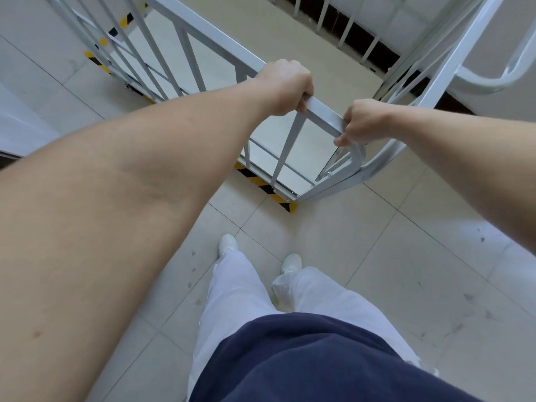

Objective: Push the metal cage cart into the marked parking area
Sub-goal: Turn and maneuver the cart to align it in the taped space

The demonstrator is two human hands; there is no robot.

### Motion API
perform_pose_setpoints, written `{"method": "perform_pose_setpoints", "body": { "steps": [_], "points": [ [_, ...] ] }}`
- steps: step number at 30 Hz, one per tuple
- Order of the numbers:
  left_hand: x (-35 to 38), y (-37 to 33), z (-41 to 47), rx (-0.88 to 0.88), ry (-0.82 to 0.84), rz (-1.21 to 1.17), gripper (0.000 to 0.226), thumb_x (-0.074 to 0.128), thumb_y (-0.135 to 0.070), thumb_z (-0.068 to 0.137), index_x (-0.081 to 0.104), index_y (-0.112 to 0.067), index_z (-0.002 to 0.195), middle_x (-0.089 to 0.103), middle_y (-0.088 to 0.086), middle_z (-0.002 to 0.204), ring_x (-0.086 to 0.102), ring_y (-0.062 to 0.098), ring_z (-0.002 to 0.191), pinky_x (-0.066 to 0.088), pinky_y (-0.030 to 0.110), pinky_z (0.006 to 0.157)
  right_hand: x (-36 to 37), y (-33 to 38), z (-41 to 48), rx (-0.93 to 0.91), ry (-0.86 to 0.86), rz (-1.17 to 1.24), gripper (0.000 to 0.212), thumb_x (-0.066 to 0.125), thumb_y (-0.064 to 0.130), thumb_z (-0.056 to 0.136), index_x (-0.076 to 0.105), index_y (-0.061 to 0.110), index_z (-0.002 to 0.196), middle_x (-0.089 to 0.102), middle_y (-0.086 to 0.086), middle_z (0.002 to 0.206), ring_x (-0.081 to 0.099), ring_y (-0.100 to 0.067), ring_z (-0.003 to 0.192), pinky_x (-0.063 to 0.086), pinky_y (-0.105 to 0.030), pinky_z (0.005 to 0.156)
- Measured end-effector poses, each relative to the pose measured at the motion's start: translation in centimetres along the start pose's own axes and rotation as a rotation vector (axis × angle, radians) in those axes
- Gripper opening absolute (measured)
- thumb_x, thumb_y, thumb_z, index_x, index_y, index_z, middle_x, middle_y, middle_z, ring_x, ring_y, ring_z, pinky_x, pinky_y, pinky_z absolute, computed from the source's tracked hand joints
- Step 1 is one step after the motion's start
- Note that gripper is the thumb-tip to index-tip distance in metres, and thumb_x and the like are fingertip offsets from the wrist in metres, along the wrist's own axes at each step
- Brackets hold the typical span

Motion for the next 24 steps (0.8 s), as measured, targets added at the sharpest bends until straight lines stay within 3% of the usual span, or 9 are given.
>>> {"method": "perform_pose_setpoints", "body": {
  "steps": [8, 13, 18, 22, 24],
  "points": [
    [-0.6, 2.8, -0.8, 0.051, -0.009, 0.048, 0.028, 0.044, 0.002, 0.079, 0.055, -0.022, 0.069, 0.065, 0.006, 0.09, 0.059, 0.038, 0.091, 0.038, 0.033, 0.063, 0.1, 3.1, 0.5, 0.035, -0.052, -0.014, 0.029, 0.066, 0.033, 0.085, 0.063, 0.004, 0.09, 0.055, -0.008, 0.073, 0.058, -0.03, 0.073, 0.04, -0.025, 0.054],
    [-1.2, 5.7, -2.1, 0.06, 0.008, 0.046, 0.027, 0.043, 0.001, 0.079, 0.05, -0.019, 0.062, 0.069, 0.009, 0.098, 0.058, 0.039, 0.091, 0.04, 0.034, 0.063, 0.2, 6.2, 0.9, 0.033, -0.077, 0.02, 0.028, 0.066, 0.031, 0.086, 0.06, 0.004, 0.09, 0.055, -0.009, 0.074, 0.057, -0.03, 0.073, 0.037, -0.023, 0.05],
    [-1.9, 8.8, -3.5, 0.044, 0.026, 0.071, 0.024, 0.045, 0.001, 0.081, 0.055, -0.018, 0.071, 0.066, 0.011, 0.091, 0.058, 0.039, 0.088, 0.048, 0.04, 0.07, 0.1, 9.7, 1.6, 0.02, -0.097, 0.038, 0.028, 0.065, 0.032, 0.087, 0.058, 0.005, 0.091, 0.053, -0.008, 0.073, 0.055, -0.029, 0.072, 0.034, -0.021, 0.048],
    [-2.4, 11.6, -4.5, -0.001, 0.043, 0.094, 0.03, 0.038, 0.008, 0.077, 0.052, -0.017, 0.068, 0.067, 0.008, 0.093, 0.058, 0.04, 0.091, 0.041, 0.034, 0.062, 0.0, 12.4, 2.2, -0.015, -0.112, 0.039, 0.031, 0.064, 0.035, 0.088, 0.058, 0.005, 0.093, 0.053, -0.008, 0.075, 0.056, -0.029, 0.075, 0.037, -0.023, 0.05],
    [-2.7, 12.6, -5.0, -0.032, 0.042, 0.096, 0.033, 0.033, 0.011, 0.075, 0.052, -0.016, 0.069, 0.07, 0.008, 0.099, 0.059, 0.039, 0.092, 0.037, 0.03, 0.059, -0.1, 13.8, 2.3, -0.046, -0.123, 0.027, 0.031, 0.063, 0.036, 0.089, 0.058, 0.006, 0.096, 0.055, -0.011, 0.085, 0.056, -0.029, 0.077, 0.042, -0.026, 0.06]
  ]
}}
Point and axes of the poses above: each hand's wrist, its own z-axis towards the middle knuckle, its own x-axis out of the palm, y = z × x, the point moved 8 cm from there along z, towards the middle knuckle
